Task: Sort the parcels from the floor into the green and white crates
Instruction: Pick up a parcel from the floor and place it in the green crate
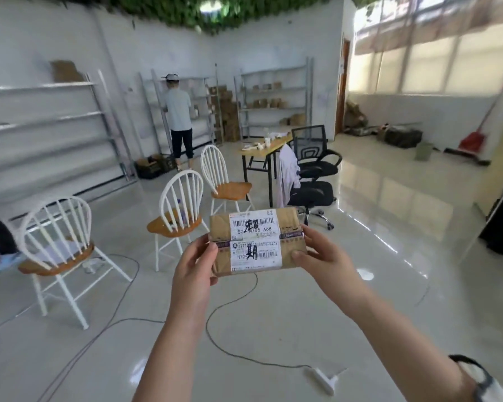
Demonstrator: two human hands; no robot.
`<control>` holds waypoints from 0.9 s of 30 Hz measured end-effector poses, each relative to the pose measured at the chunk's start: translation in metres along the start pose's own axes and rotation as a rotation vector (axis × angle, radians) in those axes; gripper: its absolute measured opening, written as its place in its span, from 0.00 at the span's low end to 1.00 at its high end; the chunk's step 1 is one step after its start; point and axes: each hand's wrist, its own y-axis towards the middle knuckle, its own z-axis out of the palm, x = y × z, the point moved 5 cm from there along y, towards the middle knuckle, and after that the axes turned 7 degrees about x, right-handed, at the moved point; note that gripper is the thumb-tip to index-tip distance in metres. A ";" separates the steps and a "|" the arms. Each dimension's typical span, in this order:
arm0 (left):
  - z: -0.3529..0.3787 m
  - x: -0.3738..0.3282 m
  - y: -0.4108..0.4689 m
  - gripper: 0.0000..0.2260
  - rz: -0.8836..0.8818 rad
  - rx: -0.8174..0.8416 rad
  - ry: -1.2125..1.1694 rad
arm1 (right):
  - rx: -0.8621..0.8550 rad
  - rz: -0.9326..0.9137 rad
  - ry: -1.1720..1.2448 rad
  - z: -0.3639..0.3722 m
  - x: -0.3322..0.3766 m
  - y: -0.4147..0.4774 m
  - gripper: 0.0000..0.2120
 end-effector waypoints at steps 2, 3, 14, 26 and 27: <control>0.009 -0.010 0.002 0.14 0.013 0.009 -0.012 | -0.012 -0.024 -0.002 -0.006 0.011 -0.003 0.24; 0.013 -0.013 0.003 0.14 0.015 0.019 -0.021 | -0.024 -0.030 -0.006 -0.010 0.015 -0.005 0.24; 0.097 -0.021 0.016 0.08 0.035 0.180 -0.088 | -0.212 -0.061 -0.062 -0.077 0.021 -0.026 0.25; 0.249 -0.029 0.015 0.08 0.041 0.443 -0.182 | -0.484 -0.041 -0.166 -0.206 0.034 -0.082 0.25; 0.264 -0.029 0.012 0.08 0.036 0.473 -0.189 | -0.516 -0.041 -0.175 -0.216 0.035 -0.092 0.25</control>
